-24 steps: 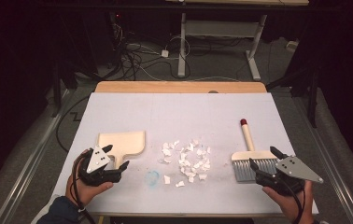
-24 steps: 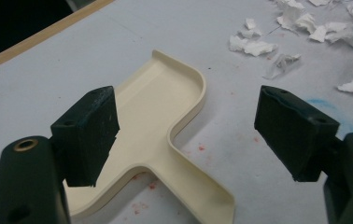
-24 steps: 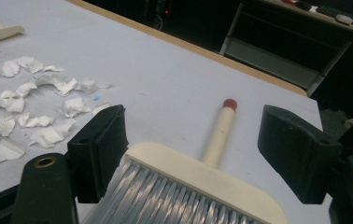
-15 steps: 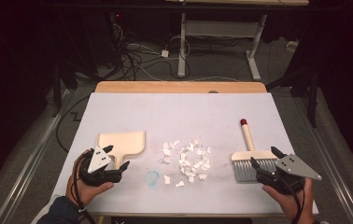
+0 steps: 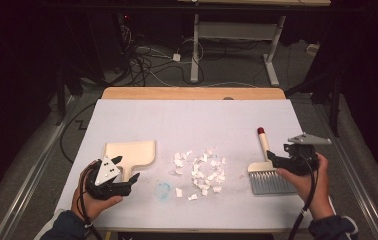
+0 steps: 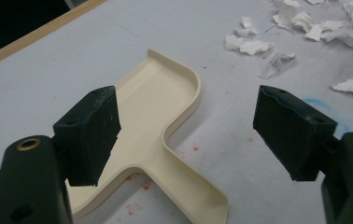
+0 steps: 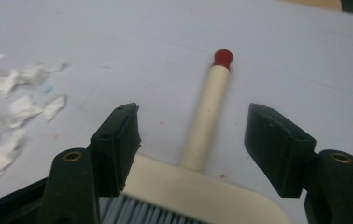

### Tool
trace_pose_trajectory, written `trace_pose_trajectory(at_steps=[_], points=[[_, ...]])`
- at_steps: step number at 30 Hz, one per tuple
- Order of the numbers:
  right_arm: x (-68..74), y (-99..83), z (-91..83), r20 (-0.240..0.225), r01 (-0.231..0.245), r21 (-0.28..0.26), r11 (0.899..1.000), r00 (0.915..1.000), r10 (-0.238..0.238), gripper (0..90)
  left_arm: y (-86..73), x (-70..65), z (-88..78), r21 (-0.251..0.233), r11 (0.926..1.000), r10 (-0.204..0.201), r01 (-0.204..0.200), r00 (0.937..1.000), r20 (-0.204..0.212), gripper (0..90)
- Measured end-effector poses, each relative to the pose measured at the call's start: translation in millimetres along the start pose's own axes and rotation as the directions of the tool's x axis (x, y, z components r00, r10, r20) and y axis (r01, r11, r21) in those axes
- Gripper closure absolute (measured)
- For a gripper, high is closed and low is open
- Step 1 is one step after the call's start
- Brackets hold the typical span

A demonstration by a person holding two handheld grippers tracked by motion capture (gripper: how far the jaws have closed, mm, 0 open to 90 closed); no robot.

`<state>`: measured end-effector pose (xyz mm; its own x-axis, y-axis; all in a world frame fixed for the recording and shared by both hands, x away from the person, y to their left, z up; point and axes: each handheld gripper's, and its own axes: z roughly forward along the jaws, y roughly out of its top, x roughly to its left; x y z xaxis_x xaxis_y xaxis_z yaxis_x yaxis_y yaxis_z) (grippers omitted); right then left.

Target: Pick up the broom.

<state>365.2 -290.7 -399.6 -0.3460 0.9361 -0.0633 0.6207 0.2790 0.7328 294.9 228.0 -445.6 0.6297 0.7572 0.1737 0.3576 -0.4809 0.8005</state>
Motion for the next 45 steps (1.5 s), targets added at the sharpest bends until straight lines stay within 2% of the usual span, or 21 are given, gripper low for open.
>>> trace_pose_trajectory(at_steps=[4, 5, 6, 9, 11, 12, 13, 14, 15, 17, 23, 25, 29, 32, 33, 35, 37, 38, 39, 41, 45], points=[[-11.4, 10.8, 34.5, 0.041, -0.052, 0.106, 0.993, 0.998, 0.047, 38.5, -0.8, -0.4, 2.1, 0.01, 1.0, 0.001, -0.001, 1.0, 0.008, 22.0], [-14.0, 11.6, 43.4, 0.034, -0.068, 0.134, 0.989, 0.9974, 0.064, 39.3, -1.5, -0.1, 3.1, 0.013, 0.9999, -0.002, 0.002, 1.0, 0.01, 22.0], [-14.0, 11.6, 43.4, 0.034, -0.068, 0.134, 0.989, 0.9974, 0.064, 39.3, -1.5, -0.1, 3.1, 0.013, 0.9999, -0.002, 0.002, 1.0, 0.01, 22.0], [-16.6, 13.3, 62.6, 0.021, -0.096, 0.2, 0.975, 0.9954, 0.094, 44.9, -2.0, 0.1, 3.5, 0.018, 0.9998, -0.001, 0.001, 0.9999, 0.011, 22.0], [-15.9, 12.2, 77.9, 0.021, -0.087, 0.277, 0.957, 0.9962, 0.084, 52.3, -2.2, -0.2, 3.7, 0.021, 0.9998, 0.0, 0.0, 0.9999, 0.012, 22.0], [-15.9, 12.2, 77.9, 0.021, -0.087, 0.277, 0.957, 0.9962, 0.084, 52.3, -2.1, -0.4, 3.5, 0.021, 0.9998, 0.002, -0.002, 0.9999, 0.011, 22.0], [-14.7, 11.2, 82.3, 0.012, -0.077, 0.301, 0.951, 0.9969, 0.077, 54.8, -1.9, -0.7, 3.3, 0.021, 0.9998, 0.002, -0.002, 0.9999, 0.011, 22.0], [-11.4, 10.2, 86.3, 0.02, -0.061, 0.308, 0.949, 0.9982, 0.057, 57.8, -1.6, -1.1, 3.1, 0.021, 0.9998, 0.002, -0.003, 0.9999, 0.011, 22.0], [-11.4, 10.2, 86.3, 0.02, -0.061, 0.308, 0.949, 0.9982, 0.057, 57.8, -1.2, -1.5, 2.7, 0.02, 0.9998, 0.005, -0.005, 0.9999, 0.01, 22.0], [-9.6, 9.4, 86.7, 0.02, -0.06, 0.297, 0.953, 0.9982, 0.057, 64.8, 0.0, -2.5, 1.9, 0.015, 0.9999, 0.008, -0.009, 0.9999, 0.01, 22.0], [-6.8, 9.6, 87.7, 0.033, -0.062, 0.291, 0.955, 0.9979, 0.055, 66.8, 2.0, -4.8, 1.7, 0.008, 0.9999, 0.009, -0.009, 0.9999, 0.014, 22.4], [-5.3, 8.7, 88.0, 0.038, -0.065, 0.276, 0.959, 0.9977, 0.056, 70.3, 2.3, -5.3, 2.9, 0.013, 0.9999, 0.01, -0.01, 0.9998, 0.018, 22.7], [-3.6, 4.6, 87.0, 0.043, -0.054, 0.244, 0.968, 0.9981, 0.045, 70.4, 3.3, -5.9, 5.6, 0.008, 0.9996, 0.026, -0.026, 0.9993, 0.026, 23.0], [-4.6, 2.5, 86.0, 0.038, -0.053, 0.223, 0.973, 0.9982, 0.045, 70.4, 3.6, -6.8, 6.5, 0.018, 0.9997, 0.016, -0.017, 0.9993, 0.033, 23.0], [-4.6, 2.5, 86.0, 0.038, -0.053, 0.223, 0.973, 0.9982, 0.045, 70.4, 4.3, -6.4, 7.0, 0.011, 0.9995, 0.03, -0.03, 0.9991, 0.029, 23.0], [-5.6, 1.2, 84.6, 0.029, -0.052, 0.207, 0.977, 0.9985, 0.047, 70.4, 4.5, -7.3, 6.6, 0.015, 0.9997, 0.017, -0.017, 0.9992, 0.037, 23.0], [-8.0, -0.7, 78.3, 0.013, -0.057, 0.157, 0.986, 0.9983, 0.056, 70.5, 5.4, -6.6, 5.9, 0.008, 0.9999, 0.008, -0.008, 0.9991, 0.041, 23.0], [-8.0, -0.7, 78.3, 0.013, -0.057, 0.157, 0.986, 0.9983, 0.056, 70.5, 6.4, -6.0, 5.6, 0.005, 1.0, 0.004, -0.004, 0.999, 0.045, 23.0], [-9.7, -0.4, 71.3, 0.001, -0.063, 0.117, 0.991, 0.998, 0.063, 70.6, 8.2, -5.5, 5.4, 0.002, 1.0, 0.005, -0.005, 0.999, 0.045, 23.0], [-9.8, -0.4, 64.4, -0.013, -0.063, 0.078, 0.995, 0.9978, 0.064, 70.6, 14.9, -3.2, 4.5, -0.022, 0.9996, 0.021, -0.02, 0.9988, 0.045, 23.0], [-8.1, -0.3, 49.5, -0.021, -0.056, 0.006, 0.998, 0.9982, 0.056, 70.7, 34.5, -4.2, 4.0, -0.06, 0.998, -0.015, 0.02, 0.9958, 0.09, 23.0]])
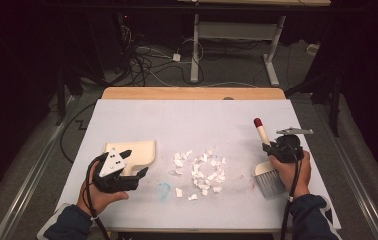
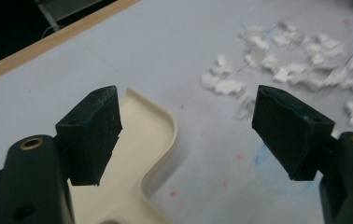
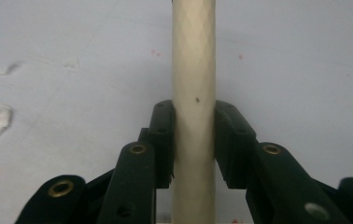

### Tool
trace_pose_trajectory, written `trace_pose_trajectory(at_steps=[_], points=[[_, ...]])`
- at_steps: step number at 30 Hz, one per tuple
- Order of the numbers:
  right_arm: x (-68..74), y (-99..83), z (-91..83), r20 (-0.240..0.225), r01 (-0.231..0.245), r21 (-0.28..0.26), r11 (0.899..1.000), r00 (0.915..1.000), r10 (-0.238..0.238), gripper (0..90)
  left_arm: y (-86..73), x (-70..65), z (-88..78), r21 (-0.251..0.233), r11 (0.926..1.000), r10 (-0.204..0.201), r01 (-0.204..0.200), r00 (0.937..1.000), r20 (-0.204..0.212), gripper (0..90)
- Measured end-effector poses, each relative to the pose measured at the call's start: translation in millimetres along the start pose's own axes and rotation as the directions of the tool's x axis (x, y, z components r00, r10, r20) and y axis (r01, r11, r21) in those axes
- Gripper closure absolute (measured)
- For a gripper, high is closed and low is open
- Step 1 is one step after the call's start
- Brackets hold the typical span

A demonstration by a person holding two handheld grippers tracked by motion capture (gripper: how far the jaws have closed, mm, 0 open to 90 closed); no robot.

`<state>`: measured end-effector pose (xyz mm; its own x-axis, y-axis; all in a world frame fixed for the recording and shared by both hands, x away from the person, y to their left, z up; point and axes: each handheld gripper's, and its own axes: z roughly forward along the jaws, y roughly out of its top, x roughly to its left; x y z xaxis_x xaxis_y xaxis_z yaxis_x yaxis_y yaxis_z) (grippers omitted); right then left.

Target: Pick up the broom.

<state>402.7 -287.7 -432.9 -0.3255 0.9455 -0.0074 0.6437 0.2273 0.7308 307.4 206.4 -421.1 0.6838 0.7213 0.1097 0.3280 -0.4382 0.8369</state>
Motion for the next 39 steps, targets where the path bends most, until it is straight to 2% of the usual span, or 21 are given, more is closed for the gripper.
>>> trace_pose_trajectory(at_steps=[1, 6, 10, 11, 12, 14, 15, 18, 20, 24, 25, 27, 28, 30, 31, 33, 34, 35, 36, 38, 39], points=[[0.0, 0.0, 0.0, 0.0, 0.0, 0.0, 1.0, 1.0, 0.0, 70.7, 5.3, -2.4, 0.8, -0.014, 0.9999, -0.001, 0.001, 0.9999, 0.016, 23.0], [9.9, 3.6, -25.9, -0.04, 0.001, -0.116, 0.993, 0.9992, -0.005, 70.8, 32.9, -23.3, 10.6, -0.066, 0.9977, 0.02, -0.013, 0.9931, 0.115, 23.0], [19.2, 7.3, -40.0, -0.075, 0.001, -0.184, 0.983, 0.9971, -0.015, 70.8, 54.4, -44.2, 26.0, -0.084, 0.996, 0.048, -0.032, 0.98, 0.193, 23.0], [22.3, 8.3, -43.6, -0.082, 0.005, -0.197, 0.98, 0.9964, -0.021, 70.8, 64.7, -54.9, 34.5, -0.094, 0.9947, 0.061, -0.04, 0.9713, 0.23, 22.9], [25.6, 9.4, -46.9, -0.085, 0.013, -0.212, 0.977, 0.9959, -0.031, 70.8, 64.7, -54.9, 34.5, -0.094, 0.9947, 0.061, -0.04, 0.9713, 0.23, 23.0], [29.4, 10.3, -50.4, -0.089, 0.014, -0.226, 0.974, 0.9955, -0.035, 70.8, 74.9, -66.0, 43.2, -0.103, 0.9942, 0.06, -0.032, 0.9594, 0.276, 23.0], [36.9, 12.0, -57.1, -0.104, 0.012, -0.259, 0.966, 0.9937, -0.04, 70.8, 79.9, -71.8, 47.4, -0.107, 0.9938, 0.059, -0.028, 0.9529, 0.298, 23.0], [47.3, 13.7, -63.1, -0.106, 0.032, -0.29, 0.956, 0.9922, -0.066, 70.7, 94.5, -91.0, 61.3, -0.113, 0.9934, 0.057, -0.017, 0.9284, 0.367, 23.0], [64.6, 15.3, -69.3, -0.123, 0.053, -0.326, 0.944, 0.9876, -0.098, 70.7, 104.4, -104.4, 71.7, -0.115, 0.9933, 0.061, -0.015, 0.9105, 0.409, 23.0], [82.9, 15.9, -76.1, -0.137, 0.058, -0.371, 0.927, 0.9838, -0.116, 70.7, 120.9, -125.9, 91.4, -0.111, 0.9938, 0.049, 0.0, 0.8955, 0.442, 23.2], [82.9, 15.9, -76.1, -0.137, 0.058, -0.371, 0.927, 0.9838, -0.116, 70.7, 122.7, -129.6, 95.9, -0.11, 0.9939, 0.04, 0.01, 0.8925, 0.449, 23.2], [92.0, 15.7, -81.6, -0.149, 0.049, -0.402, 0.914, 0.9818, -0.118, 70.7, 124.7, -137.5, 107.5, -0.1, 0.9943, 0.016, 0.036, 0.8813, 0.472, 27.6], [94.5, 15.5, -83.2, -0.149, 0.052, -0.415, 0.908, 0.981, -0.125, 70.7, 124.4, -139.5, 110.9, -0.096, 0.9945, 0.008, 0.042, 0.8798, 0.475, 30.3], [99.8, 15.0, -86.6, -0.155, 0.052, -0.428, 0.902, 0.9793, -0.13, 70.7, 122.7, -140.7, 116.2, -0.092, 0.9941, -0.008, 0.058, 0.8855, 0.465, 33.9], [102.0, 14.5, -88.6, -0.159, 0.046, -0.438, 0.898, 0.9789, -0.128, 70.7, 121.3, -139.0, 118.3, -0.089, 0.9931, -0.026, 0.076, 0.8819, 0.471, 36.6], [106.2, 14.0, -92.5, -0.156, 0.055, -0.458, 0.887, 0.9777, -0.141, 70.6, 118.8, -133.7, 119.9, -0.089, 0.991, -0.042, 0.1, 0.8637, 0.502, 37.3], [107.6, 13.4, -94.6, -0.149, 0.059, -0.471, 0.88, 0.978, -0.146, 70.6, 118.2, -131.9, 119.3, -0.094, 0.9903, -0.04, 0.102, 0.859, 0.51, 39.3], [109.2, 12.9, -96.4, -0.152, 0.056, -0.481, 0.875, 0.9775, -0.146, 70.6, 118.2, -131.9, 119.3, -0.094, 0.9903, -0.04, 0.102, 0.859, 0.51, 40.6], [110.3, 12.8, -98.0, -0.155, 0.057, -0.488, 0.871, 0.9763, -0.151, 70.6, 118.3, -130.5, 117.1, -0.101, 0.9902, -0.029, 0.096, 0.8515, 0.524, 43.4], [111.9, 12.7, -99.2, -0.158, 0.05, -0.493, 0.869, 0.9766, -0.146, 70.6, 118.4, -130.3, 115.5, -0.108, 0.9901, -0.02, 0.09, 0.8479, 0.53, 47.4], [113.6, 12.7, -100.1, -0.165, 0.052, -0.496, 0.867, 0.9744, -0.152, 70.5, 119.1, -129.9, 112.2, -0.121, 0.9902, 0.003, 0.071, 0.8511, 0.525, 55.8]])
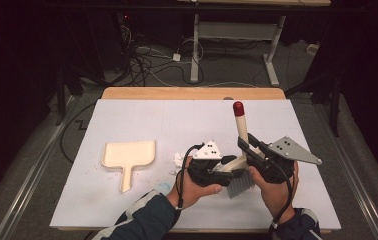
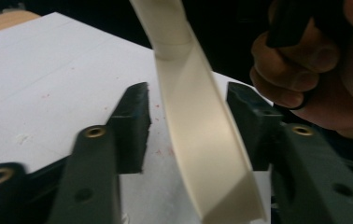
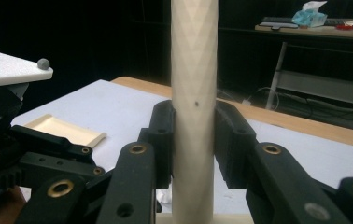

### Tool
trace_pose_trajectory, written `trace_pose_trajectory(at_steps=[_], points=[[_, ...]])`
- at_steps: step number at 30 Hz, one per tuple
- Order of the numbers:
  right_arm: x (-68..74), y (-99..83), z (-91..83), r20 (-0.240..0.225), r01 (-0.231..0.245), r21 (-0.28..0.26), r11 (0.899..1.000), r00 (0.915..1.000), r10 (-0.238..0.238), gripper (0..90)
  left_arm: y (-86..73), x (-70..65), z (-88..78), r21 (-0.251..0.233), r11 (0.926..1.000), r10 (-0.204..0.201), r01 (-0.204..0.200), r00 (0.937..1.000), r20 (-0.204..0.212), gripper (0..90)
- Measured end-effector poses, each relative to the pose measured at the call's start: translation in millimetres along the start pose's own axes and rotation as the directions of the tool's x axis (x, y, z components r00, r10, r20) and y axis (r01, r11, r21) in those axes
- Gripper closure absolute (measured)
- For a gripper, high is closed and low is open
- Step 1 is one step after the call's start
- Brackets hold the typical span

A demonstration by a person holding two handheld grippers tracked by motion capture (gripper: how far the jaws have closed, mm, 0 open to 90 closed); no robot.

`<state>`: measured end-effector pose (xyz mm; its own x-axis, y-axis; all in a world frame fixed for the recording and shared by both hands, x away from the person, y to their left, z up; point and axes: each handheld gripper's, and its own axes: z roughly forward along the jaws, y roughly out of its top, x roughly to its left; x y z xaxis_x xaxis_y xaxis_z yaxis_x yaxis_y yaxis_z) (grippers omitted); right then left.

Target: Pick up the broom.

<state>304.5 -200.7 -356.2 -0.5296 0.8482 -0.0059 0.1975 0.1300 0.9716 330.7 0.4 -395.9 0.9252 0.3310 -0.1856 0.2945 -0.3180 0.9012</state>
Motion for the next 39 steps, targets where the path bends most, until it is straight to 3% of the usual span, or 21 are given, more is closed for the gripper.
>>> trace_pose_trajectory(at_steps=[6, 12, 14, 16, 17, 18, 20, 21, 22, 24, 26, 27, 29, 30, 31, 32, 33, 34, 35, 37, 39], points=[[4.2, 1.8, -3.5, -0.035, 0.003, -0.021, 1.0, 0.9994, -0.004, 70.2, -2.0, 5.0, -13.9, 0.041, 0.9986, 0.037, -0.035, 0.9977, -0.057, 62.5], [7.4, 4.3, -5.9, -0.127, 0.029, -0.024, 0.999, 0.9914, -0.032, 69.3, -4.5, 12.5, -36.4, 0.073, 0.9941, 0.084, -0.08, 0.9957, -0.04, 66.0], [8.3, 7.9, -6.1, -0.219, 0.052, -0.018, 0.998, 0.9742, -0.055, 63.9, -5.0, 11.5, -46.2, 0.086, 0.9898, 0.116, -0.114, 0.993, -0.021, 66.1], [7.3, 11.1, -4.3, -0.305, 0.136, 0.01, 0.991, 0.9438, -0.126, 56.1, -7.3, 9.6, -60.5, 0.108, 0.9819, 0.156, -0.156, 0.9877, 0.003, 66.1], [7.3, 11.1, -4.3, -0.305, 0.136, 0.01, 0.991, 0.9438, -0.126, 56.1, -7.3, 9.6, -60.5, 0.108, 0.9819, 0.156, -0.156, 0.9877, 0.003, 66.1], [2.9, 11.0, -0.2, -0.423, 0.242, 0.054, 0.969, 0.8844, -0.198, 50.4, -11.0, 9.9, -69.2, 0.117, 0.9784, 0.169, -0.171, 0.9853, 0.027, 66.0], [-2.5, 4.8, 4.4, -0.474, 0.297, 0.089, 0.951, 0.8524, -0.222, 45.3, -15.7, 9.8, -75.4, 0.137, 0.9733, 0.18, -0.184, 0.9828, 0.042, 66.0], [-2.5, 4.8, 4.4, -0.474, 0.297, 0.089, 0.951, 0.8524, -0.222, 45.3, -15.7, 9.8, -75.4, 0.137, 0.9733, 0.18, -0.184, 0.9828, 0.042, 66.0], [-3.3, -2.3, 11.4, -0.532, 0.35, 0.142, 0.926, 0.8155, -0.227, 41.8, -18.3, 9.9, -77.9, 0.148, 0.9707, 0.185, -0.19, 0.9816, 0.049, 66.0], [0.2, -8.7, 17.5, -0.579, 0.4, 0.179, 0.899, 0.7814, -0.232, 41.6, -23.3, 10.2, -81.6, 0.169, 0.9639, 0.197, -0.206, 0.9781, 0.065, 66.0], [3.8, -16.4, 24.6, -0.631, 0.419, 0.192, 0.887, 0.7455, -0.216, 41.4, -28.3, 10.0, -85.6, 0.186, 0.9526, 0.225, -0.241, 0.9691, 0.101, 66.0], [6.3, -20.7, 28.5, -0.653, 0.428, 0.201, 0.881, 0.7292, -0.205, 42.2, -28.3, 10.0, -85.6, 0.186, 0.9526, 0.225, -0.241, 0.9691, 0.101, 65.9], [11.4, -28.6, 36.1, -0.692, 0.469, 0.219, 0.856, 0.6926, -0.202, 45.1, -29.4, 9.7, -86.1, 0.189, 0.9512, 0.224, -0.244, 0.967, 0.121, 65.9], [12.9, -31.6, 39.3, -0.712, 0.486, 0.223, 0.845, 0.6737, -0.2, 50.0, -29.8, 9.1, -85.0, 0.199, 0.9438, 0.24, -0.264, 0.9613, 0.135, 65.9], [12.9, -31.6, 39.3, -0.712, 0.486, 0.223, 0.845, 0.6737, -0.2, 50.0, -29.8, 9.1, -85.0, 0.199, 0.9438, 0.24, -0.264, 0.9613, 0.135, 65.9], [15.2, -35.0, 42.4, -0.74, 0.481, 0.209, 0.851, 0.6467, -0.184, 56.7, -30.4, 9.7, -83.5, 0.203, 0.9427, 0.237, -0.265, 0.96, 0.149, 65.8], [15.2, -35.0, 42.4, -0.74, 0.481, 0.209, 0.851, 0.6467, -0.184, 56.7, -30.4, 9.7, -83.5, 0.203, 0.9427, 0.237, -0.265, 0.96, 0.149, 65.7], [16.4, -36.1, 43.3, -0.756, 0.492, 0.208, 0.845, 0.6289, -0.18, 59.6, -30.5, 10.6, -83.6, 0.204, 0.9416, 0.239, -0.268, 0.9586, 0.154, 65.1], [16.5, -35.8, 43.1, -0.757, 0.494, 0.207, 0.844, 0.6275, -0.181, 61.5, -29.9, 13.0, -84.8, 0.189, 0.9492, 0.228, -0.251, 0.964, 0.137, 62.8], [16.3, -34.9, 42.5, -0.762, 0.489, 0.199, 0.849, 0.6219, -0.179, 65.3, -28.0, 13.6, -86.8, 0.182, 0.951, 0.236, -0.25, 0.967, 0.098, 57.5], [16.9, -34.0, 42.8, -0.746, 0.487, 0.197, 0.851, 0.6371, -0.192, 66.6, -26.4, 14.9, -90.9, 0.187, 0.9514, 0.242, -0.245, 0.9696, 0.039, 50.1]])
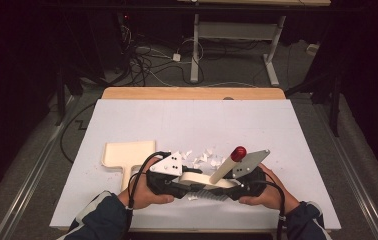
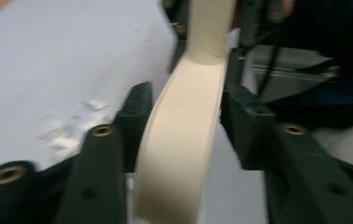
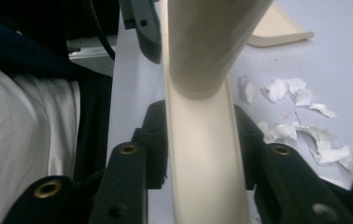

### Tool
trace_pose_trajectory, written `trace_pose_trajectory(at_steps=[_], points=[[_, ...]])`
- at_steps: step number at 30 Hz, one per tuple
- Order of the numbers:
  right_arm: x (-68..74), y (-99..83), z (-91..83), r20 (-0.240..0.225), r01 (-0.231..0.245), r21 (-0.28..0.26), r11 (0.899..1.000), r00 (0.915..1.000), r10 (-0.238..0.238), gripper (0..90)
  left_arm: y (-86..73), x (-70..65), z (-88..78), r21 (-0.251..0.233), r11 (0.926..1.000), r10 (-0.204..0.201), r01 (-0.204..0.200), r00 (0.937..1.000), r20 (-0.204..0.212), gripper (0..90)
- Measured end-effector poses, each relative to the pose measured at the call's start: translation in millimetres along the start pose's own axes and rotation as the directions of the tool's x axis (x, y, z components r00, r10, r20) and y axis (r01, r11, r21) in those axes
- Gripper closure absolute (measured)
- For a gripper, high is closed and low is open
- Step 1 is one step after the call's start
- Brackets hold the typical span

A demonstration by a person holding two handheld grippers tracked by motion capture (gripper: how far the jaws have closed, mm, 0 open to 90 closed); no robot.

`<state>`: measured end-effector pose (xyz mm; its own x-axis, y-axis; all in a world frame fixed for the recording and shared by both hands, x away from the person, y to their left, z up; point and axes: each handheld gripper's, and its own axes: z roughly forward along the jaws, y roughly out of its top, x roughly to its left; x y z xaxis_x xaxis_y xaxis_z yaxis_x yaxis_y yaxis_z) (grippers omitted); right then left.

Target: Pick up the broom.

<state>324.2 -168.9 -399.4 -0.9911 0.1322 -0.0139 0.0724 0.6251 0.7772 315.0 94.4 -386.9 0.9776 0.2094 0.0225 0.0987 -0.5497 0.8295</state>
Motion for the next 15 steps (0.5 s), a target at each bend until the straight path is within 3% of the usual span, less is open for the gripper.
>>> trace_pose_trajectory(at_steps=[1, 3, 4, 5, 6, 7, 8, 9, 10, 11, 12, 13, 14, 15], points=[[-0.2, -0.1, -0.9, 0.014, -0.006, 0.006, 1.0, 0.9999, 0.006, 66.6, -0.9, 0.6, -3.9, -0.007, 1.0, 0.002, -0.002, 0.9996, -0.028, 48.7], [-2.4, -1.8, -3.9, 0.036, -0.028, 0.001, 1.0, 0.999, 0.027, 66.8, -3.3, 0.7, -13.8, -0.021, 0.9997, 0.012, -0.015, 0.9904, -0.138, 43.0], [-2.4, -1.8, -3.9, 0.036, -0.028, 0.001, 1.0, 0.999, 0.027, 66.8, -3.3, 0.7, -13.8, -0.021, 0.9997, 0.012, -0.015, 0.9904, -0.138, 38.5], [-6.1, -4.2, -7.6, 0.084, -0.04, -0.001, 0.999, 0.9956, 0.04, 66.8, -6.0, 1.4, -20.0, -0.04, 0.9992, -0.009, 0.002, 0.9835, -0.181, 32.8], [-6.1, -4.2, -7.6, 0.084, -0.04, -0.001, 0.999, 0.9956, 0.04, 66.8, -9.0, 1.9, -26.5, -0.058, 0.9982, -0.025, 0.012, 0.9722, -0.233, 32.8], [-9.6, -5.9, -13.1, 0.126, -0.066, -0.01, 0.998, 0.9898, 0.066, 66.8, -13.1, 2.0, -33.1, -0.067, 0.9977, -0.029, 0.01, 0.955, -0.295, 28.7], [-11.8, -6.5, -16.3, 0.154, -0.074, -0.019, 0.997, 0.9852, 0.076, 66.8, -24.1, 2.4, -45.6, -0.076, 0.997, -0.043, 0.015, 0.9183, -0.393, 25.8], [-14.3, -7.0, -20.1, 0.187, -0.086, -0.028, 0.996, 0.9782, 0.09, 66.8, -24.1, 2.4, -45.6, -0.076, 0.997, -0.043, 0.015, 0.9183, -0.393, 24.6], [-16.9, -7.7, -24.3, 0.216, -0.105, -0.042, 0.994, 0.9699, 0.112, 66.7, -30.6, 2.4, -51.6, -0.069, 0.9974, -0.048, 0.02, 0.9001, -0.433, 23.6], [-19.5, -8.8, -28.7, 0.248, -0.122, -0.056, 0.991, 0.9596, 0.132, 66.7, -37.8, 2.4, -57.1, -0.071, 0.997, -0.059, 0.03, 0.8878, -0.456, 22.5], [-19.5, -8.8, -28.7, 0.248, -0.122, -0.056, 0.991, 0.9596, 0.132, 66.7, -45.2, 2.1, -61.9, -0.068, 0.997, -0.064, 0.036, 0.8754, -0.479, 22.5], [-22.4, -10.2, -33.2, 0.282, -0.125, -0.064, 0.99, 0.9494, 0.138, 66.7, -52.6, 1.4, -66.1, -0.06, 0.9972, -0.069, 0.045, 0.8583, -0.508, 22.2], [-24.5, -11.3, -36.8, 0.317, -0.133, -0.068, 0.989, 0.9368, 0.148, 66.7, -60.0, 1.1, -70.3, -0.059, 0.9963, -0.084, 0.062, 0.8456, -0.527, 21.9], [-26.1, -12.5, -40.0, 0.351, -0.139, -0.068, 0.988, 0.9237, 0.154, 66.7, -67.4, 1.3, -74.9, -0.057, 0.9955, -0.095, 0.076, 0.8395, -0.535, 21.3]])
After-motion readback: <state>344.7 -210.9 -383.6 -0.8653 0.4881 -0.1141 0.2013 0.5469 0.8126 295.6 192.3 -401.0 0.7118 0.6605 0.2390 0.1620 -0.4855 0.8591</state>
